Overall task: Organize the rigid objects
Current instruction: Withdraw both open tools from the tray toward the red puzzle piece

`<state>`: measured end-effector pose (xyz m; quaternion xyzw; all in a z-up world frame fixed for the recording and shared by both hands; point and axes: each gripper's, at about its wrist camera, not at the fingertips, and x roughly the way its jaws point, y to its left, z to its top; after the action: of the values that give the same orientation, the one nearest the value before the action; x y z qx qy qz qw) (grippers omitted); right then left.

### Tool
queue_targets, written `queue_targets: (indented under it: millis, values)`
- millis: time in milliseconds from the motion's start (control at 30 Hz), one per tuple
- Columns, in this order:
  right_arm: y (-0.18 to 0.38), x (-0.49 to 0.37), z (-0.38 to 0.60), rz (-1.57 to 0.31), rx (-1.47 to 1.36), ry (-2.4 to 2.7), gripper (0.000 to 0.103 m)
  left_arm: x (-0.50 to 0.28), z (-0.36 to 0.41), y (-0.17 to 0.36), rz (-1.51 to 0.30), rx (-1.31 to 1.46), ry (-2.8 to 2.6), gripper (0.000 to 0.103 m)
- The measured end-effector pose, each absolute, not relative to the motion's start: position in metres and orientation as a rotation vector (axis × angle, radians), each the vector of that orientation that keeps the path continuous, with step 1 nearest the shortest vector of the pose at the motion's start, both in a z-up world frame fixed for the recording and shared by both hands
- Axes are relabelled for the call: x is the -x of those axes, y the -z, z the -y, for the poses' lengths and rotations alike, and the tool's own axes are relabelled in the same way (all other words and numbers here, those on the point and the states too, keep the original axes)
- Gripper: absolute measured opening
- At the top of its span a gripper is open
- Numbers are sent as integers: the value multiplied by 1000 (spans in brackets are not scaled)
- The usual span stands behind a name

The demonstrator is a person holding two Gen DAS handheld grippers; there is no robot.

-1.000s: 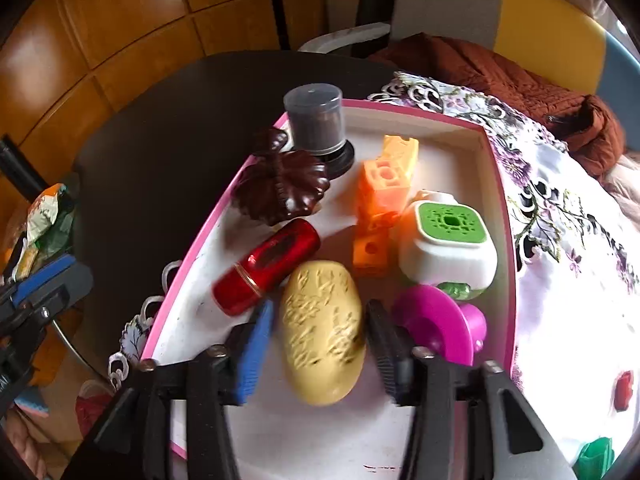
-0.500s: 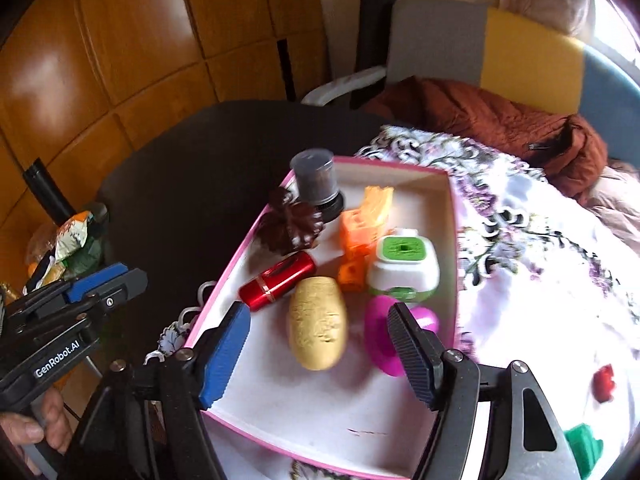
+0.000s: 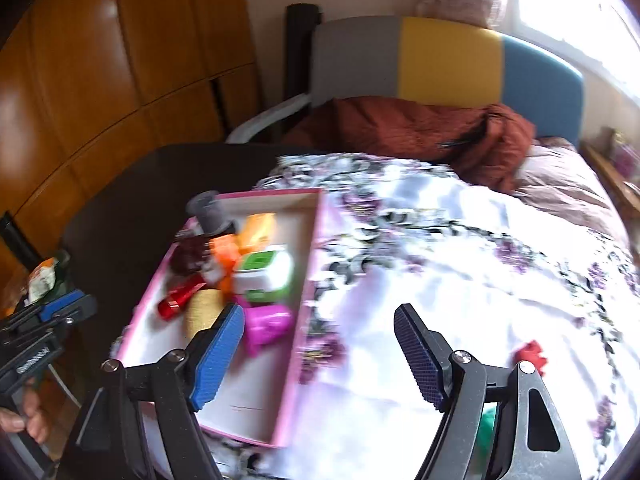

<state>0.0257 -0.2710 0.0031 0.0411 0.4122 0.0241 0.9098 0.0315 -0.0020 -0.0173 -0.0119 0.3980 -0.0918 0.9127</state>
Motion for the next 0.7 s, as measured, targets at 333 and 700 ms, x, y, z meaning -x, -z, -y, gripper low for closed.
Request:
queue_targets:
  millis: [333,700]
  values:
    - [-5,-6,382,-853,-138,188,83,-30,39,7,-806,-41,267,28]
    - [29,29,488,-865,-338,474,83,-28,97,0,-798,-134,375,28]
